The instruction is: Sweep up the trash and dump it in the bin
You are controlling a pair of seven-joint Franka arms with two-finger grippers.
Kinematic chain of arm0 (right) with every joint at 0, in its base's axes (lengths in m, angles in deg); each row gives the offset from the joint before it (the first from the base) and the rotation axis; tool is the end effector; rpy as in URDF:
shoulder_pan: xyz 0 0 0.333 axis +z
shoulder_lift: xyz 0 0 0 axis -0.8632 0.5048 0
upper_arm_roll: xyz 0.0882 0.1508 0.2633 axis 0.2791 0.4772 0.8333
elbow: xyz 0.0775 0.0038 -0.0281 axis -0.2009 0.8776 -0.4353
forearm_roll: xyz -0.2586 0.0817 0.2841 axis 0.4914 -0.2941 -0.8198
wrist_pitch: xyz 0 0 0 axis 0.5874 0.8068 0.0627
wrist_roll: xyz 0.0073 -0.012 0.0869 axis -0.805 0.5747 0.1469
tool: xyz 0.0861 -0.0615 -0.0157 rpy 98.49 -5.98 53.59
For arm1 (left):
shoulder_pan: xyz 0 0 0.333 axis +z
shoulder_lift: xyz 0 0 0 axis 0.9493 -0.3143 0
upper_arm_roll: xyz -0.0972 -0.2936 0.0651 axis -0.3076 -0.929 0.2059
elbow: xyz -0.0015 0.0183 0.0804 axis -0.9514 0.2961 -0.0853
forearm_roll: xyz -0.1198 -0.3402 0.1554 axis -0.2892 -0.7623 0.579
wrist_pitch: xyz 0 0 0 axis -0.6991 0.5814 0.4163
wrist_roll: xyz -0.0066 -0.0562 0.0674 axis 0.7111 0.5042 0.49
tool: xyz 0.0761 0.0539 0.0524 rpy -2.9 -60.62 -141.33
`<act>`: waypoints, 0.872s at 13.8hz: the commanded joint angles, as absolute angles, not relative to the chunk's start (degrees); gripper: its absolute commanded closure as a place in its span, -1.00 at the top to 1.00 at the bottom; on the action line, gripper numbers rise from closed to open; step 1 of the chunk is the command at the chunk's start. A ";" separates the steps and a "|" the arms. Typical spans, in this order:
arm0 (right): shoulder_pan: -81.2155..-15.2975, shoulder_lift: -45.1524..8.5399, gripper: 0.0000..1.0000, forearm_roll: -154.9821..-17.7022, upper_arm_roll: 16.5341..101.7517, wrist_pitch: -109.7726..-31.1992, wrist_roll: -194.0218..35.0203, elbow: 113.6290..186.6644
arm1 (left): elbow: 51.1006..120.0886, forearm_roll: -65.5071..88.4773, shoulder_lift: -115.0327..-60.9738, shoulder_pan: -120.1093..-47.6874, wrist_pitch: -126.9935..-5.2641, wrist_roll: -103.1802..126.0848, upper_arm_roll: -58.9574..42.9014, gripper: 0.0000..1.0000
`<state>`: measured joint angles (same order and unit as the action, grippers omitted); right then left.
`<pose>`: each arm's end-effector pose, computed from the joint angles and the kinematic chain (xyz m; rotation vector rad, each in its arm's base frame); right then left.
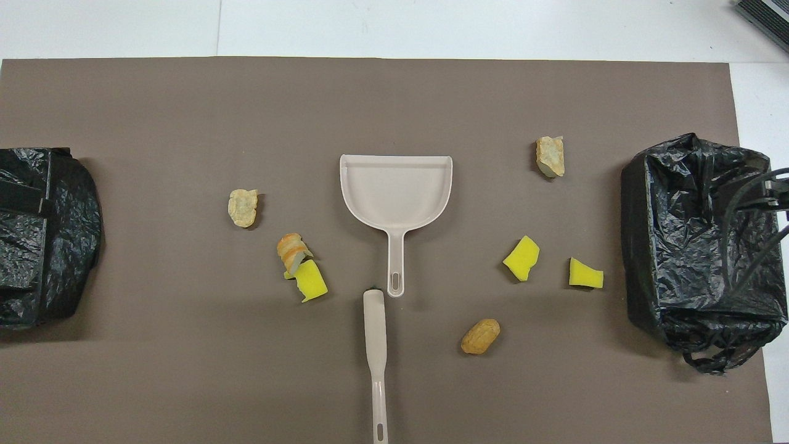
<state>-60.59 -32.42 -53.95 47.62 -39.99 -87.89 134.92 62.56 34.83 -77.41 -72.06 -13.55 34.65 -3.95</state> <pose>0.5523 -0.0537 0.6230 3.1060 -0.1519 -0.0739 0.5433 0.0027 0.6562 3.1030 -0.1961 0.0107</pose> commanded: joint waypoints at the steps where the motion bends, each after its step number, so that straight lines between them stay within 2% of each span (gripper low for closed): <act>1: -61.00 -33.21 1.00 -55.57 47.81 -41.04 -88.91 136.04 | 61.74 35.48 -77.33 -72.03 -12.30 34.01 -4.03 1.00; 12: -59.86 -34.70 1.00 -55.75 47.90 -41.39 -89.08 138.59 | 61.74 35.48 -77.33 -72.03 -12.30 34.01 -4.03 1.00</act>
<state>-59.69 -32.46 -54.67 47.74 -39.99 -88.00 135.51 62.56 34.83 -77.41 -72.06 -13.55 34.65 -3.95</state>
